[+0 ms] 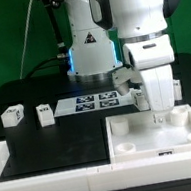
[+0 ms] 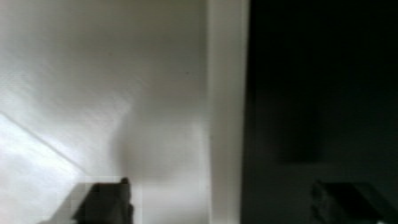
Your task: Assemble one leg
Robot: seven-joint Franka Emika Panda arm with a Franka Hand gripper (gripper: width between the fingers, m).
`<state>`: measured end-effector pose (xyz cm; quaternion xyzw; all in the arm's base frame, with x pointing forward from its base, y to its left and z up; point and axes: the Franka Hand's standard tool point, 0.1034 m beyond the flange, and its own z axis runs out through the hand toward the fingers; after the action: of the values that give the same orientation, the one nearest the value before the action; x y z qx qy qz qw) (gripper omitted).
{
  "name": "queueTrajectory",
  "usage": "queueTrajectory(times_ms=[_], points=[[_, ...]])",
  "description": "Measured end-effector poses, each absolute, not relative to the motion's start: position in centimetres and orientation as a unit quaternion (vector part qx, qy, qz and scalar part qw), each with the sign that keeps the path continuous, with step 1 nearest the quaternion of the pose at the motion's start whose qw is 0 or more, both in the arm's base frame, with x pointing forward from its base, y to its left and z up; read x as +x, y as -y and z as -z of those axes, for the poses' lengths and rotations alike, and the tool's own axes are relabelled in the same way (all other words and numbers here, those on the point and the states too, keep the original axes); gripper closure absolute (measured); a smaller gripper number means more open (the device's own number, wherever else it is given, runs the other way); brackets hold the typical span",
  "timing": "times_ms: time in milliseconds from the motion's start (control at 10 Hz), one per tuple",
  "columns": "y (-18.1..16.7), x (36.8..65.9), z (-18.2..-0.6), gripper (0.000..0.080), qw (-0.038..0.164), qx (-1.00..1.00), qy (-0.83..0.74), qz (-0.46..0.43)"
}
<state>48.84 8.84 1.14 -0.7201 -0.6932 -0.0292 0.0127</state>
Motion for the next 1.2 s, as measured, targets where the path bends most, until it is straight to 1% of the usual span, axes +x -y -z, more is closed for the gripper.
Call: queueTrajectory(times_ms=[100,200,400,500,800,900,1100,1200], points=[[-8.8,48.8,-1.1,0.0211,0.013,-0.72,0.693,0.029],[-8.8,48.8,-1.1,0.0163,0.013,-0.72,0.693,0.029],[-8.8,48.8,-1.2,0.0153,0.013,-0.722,0.691,0.029],[-8.7,48.0,-1.9,0.0151,0.011,-0.736,0.677,0.028],[-8.9,44.6,-6.0,0.0151,-0.007,-0.766,0.641,0.033],[-8.9,44.0,-6.4,0.0151,-0.009,-0.774,0.632,0.035],[-8.8,44.1,-6.2,0.0151,-0.007,-0.78,0.625,0.034],[-8.8,44.1,-6.2,0.0151,-0.004,-0.806,0.59,0.035]])
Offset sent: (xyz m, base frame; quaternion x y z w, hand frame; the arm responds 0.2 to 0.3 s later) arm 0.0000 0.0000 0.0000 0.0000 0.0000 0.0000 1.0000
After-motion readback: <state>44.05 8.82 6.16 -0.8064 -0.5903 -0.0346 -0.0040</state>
